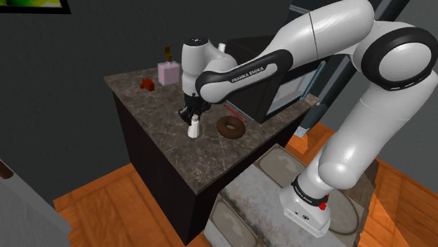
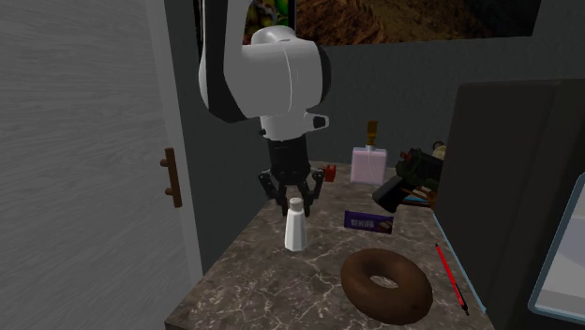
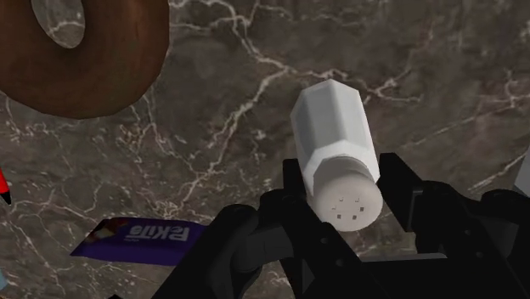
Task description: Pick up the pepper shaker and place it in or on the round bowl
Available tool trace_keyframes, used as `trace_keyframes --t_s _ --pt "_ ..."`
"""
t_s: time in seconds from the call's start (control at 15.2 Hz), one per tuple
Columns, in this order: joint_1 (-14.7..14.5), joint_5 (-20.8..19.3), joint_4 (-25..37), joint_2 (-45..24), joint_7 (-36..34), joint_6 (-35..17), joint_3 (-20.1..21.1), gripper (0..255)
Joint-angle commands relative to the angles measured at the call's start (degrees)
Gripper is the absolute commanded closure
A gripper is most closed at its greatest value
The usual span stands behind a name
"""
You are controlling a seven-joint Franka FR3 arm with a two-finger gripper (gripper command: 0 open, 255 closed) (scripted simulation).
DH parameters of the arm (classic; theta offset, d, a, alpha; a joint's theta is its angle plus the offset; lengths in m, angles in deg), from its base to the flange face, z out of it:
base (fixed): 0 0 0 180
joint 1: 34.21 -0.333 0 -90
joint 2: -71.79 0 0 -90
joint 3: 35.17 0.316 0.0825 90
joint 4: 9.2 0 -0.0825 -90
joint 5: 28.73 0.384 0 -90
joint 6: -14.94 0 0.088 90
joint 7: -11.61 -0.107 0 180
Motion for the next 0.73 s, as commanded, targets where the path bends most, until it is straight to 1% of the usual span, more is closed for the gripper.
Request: trace_keyframes --t_s 0.0,0.66 --pt "0.08 0.51 0.74 0.77 0.57 1.42 0.02 255" --pt "0.17 2.59 4.83 4.22 2.64 8.56 0.1 255"
